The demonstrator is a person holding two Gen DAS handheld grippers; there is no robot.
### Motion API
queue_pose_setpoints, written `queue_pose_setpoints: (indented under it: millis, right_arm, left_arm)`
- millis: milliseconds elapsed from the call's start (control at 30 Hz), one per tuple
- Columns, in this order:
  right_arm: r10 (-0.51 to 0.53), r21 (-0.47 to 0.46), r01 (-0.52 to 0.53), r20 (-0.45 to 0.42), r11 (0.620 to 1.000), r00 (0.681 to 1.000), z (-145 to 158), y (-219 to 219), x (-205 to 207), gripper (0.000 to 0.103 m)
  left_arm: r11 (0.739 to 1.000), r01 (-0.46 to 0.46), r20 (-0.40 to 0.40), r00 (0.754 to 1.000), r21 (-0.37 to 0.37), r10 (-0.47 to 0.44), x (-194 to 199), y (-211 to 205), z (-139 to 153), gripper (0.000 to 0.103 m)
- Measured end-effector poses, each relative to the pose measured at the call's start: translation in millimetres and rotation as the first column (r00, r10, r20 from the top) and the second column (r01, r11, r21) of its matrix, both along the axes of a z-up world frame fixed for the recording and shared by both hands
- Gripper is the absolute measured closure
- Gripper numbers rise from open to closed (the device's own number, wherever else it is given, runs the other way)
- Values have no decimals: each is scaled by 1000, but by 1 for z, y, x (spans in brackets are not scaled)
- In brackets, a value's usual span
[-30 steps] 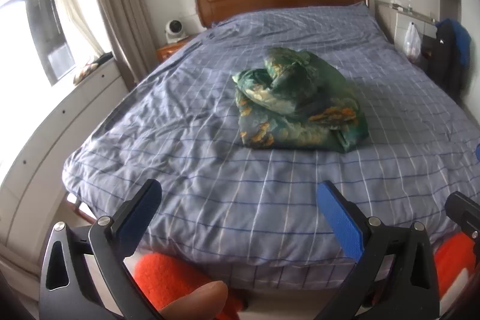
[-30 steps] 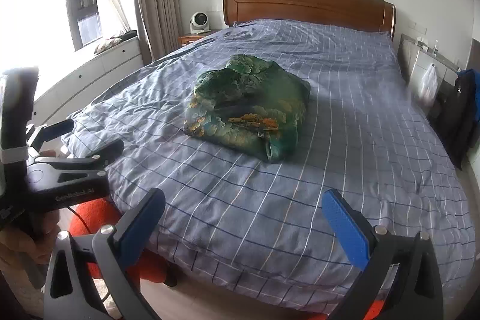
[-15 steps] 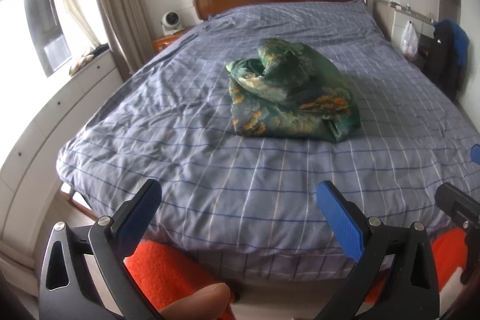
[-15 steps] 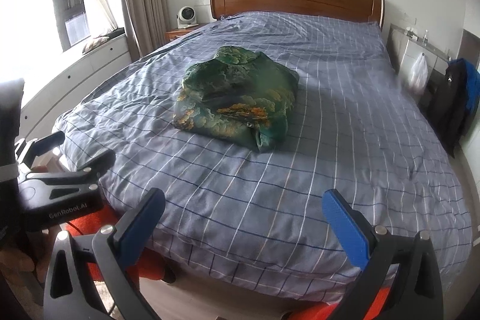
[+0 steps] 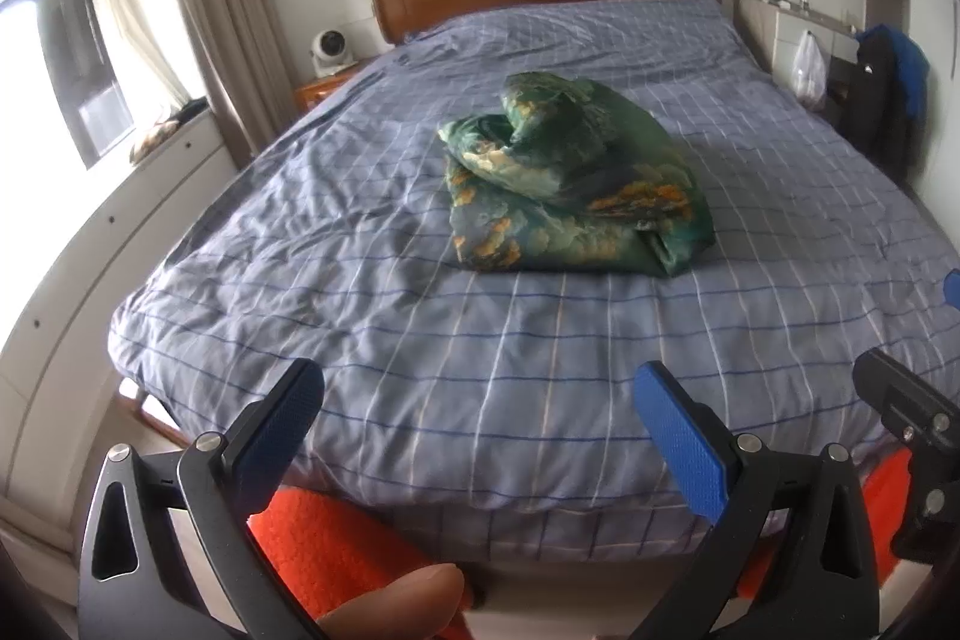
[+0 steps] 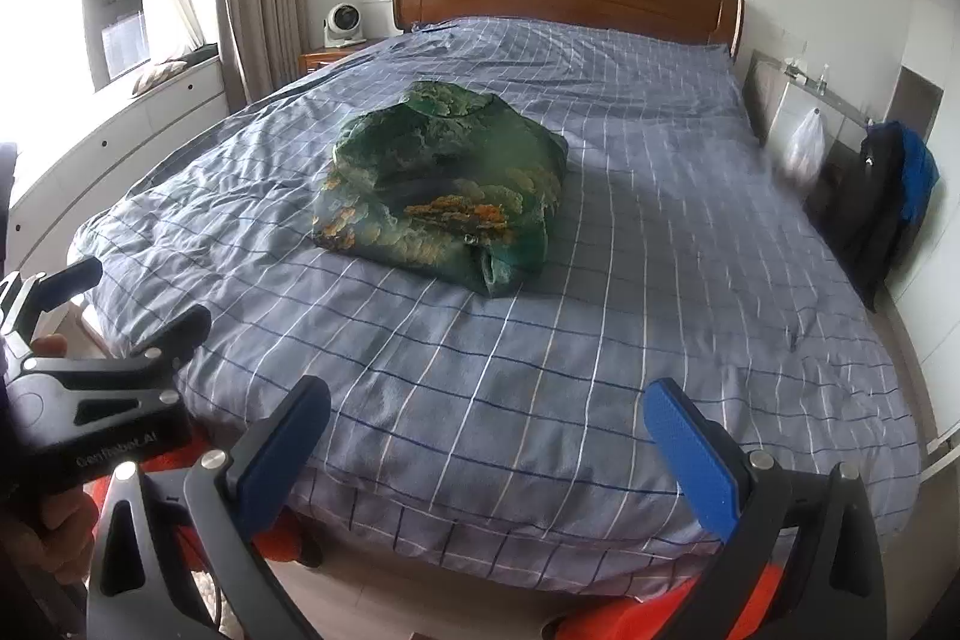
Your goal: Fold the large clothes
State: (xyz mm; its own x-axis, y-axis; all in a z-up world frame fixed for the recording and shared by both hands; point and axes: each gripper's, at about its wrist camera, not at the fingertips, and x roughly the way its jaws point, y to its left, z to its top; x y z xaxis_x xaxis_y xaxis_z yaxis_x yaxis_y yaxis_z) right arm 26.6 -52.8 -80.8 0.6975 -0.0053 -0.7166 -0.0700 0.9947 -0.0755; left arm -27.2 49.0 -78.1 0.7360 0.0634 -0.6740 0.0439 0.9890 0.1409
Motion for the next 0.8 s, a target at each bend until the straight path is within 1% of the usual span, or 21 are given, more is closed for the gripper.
queue_pose_setpoints:
  millis: [100, 167, 300, 533, 800]
  right_arm:
    - [-6, -27, 6, 3, 1000, 1000, -2, 3, 0, 0]
    - [-14, -38, 14, 1, 999, 1000, -4, 3, 2, 0]
    - [-38, -37, 37, -6, 999, 999, -7, -1, 3, 0]
    - [-64, -49, 63, -5, 997, 998, -9, -8, 7, 0]
    - [-81, -46, 81, -7, 996, 997, -9, -10, 12, 0]
  left_arm:
    - [1000, -1, 4, 1000, -20, 1, 0, 1, 1, 0]
    - [1000, -6, 6, 1000, -13, 6, 1, 0, 0, 0]
    - [1000, -7, -7, 1000, 10, 7, 4, -1, -3, 0]
    - [1000, 5, -20, 1000, 20, -4, 8, -8, -7, 0]
    - [1000, 7, -29, 1000, 2, -7, 10, -8, -6, 0]
